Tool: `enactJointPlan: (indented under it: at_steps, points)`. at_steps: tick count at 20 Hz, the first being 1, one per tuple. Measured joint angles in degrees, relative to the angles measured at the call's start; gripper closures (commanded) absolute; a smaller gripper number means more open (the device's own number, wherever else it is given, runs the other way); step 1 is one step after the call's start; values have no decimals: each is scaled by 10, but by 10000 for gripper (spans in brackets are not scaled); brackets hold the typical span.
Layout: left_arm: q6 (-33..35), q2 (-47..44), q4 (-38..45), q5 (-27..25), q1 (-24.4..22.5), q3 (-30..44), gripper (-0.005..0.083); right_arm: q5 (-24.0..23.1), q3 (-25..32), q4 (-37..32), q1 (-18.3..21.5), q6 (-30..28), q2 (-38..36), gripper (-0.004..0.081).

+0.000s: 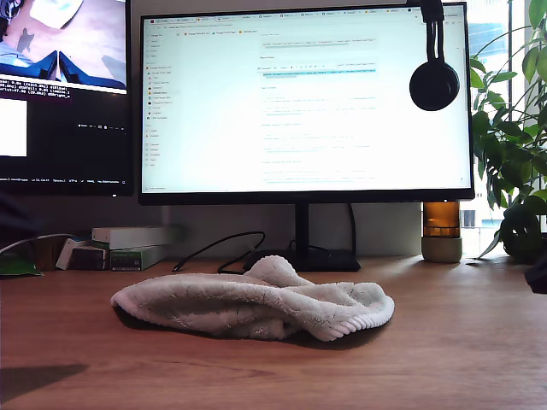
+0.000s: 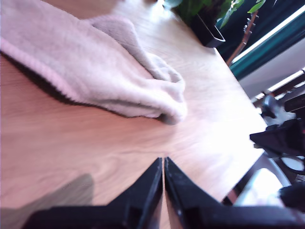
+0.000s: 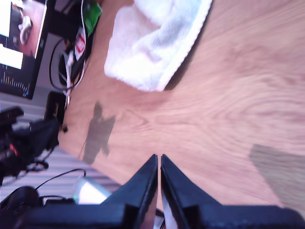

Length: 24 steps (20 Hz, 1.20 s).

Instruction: Fold the tea towel to a neat square and place it to the right

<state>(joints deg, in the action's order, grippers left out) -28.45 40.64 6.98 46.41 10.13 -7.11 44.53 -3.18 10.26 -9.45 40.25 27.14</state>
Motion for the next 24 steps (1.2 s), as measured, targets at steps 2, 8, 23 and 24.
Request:
enactJointPlan:
  at_steps: [2,8,23,24]
  points:
    - [-1,38,6,2,0,-33,796,1,-22,1,-8,0,21,782]
    - [-1,167,12,5,0,-83,784,2,-62,-1,-28,-10,111,780]
    - [-13,361,40,-19,0,-145,624,-47,-125,-64,-34,-73,251,711]
    - [-14,380,40,-19,0,-155,512,-47,-125,-75,-34,-73,257,711]
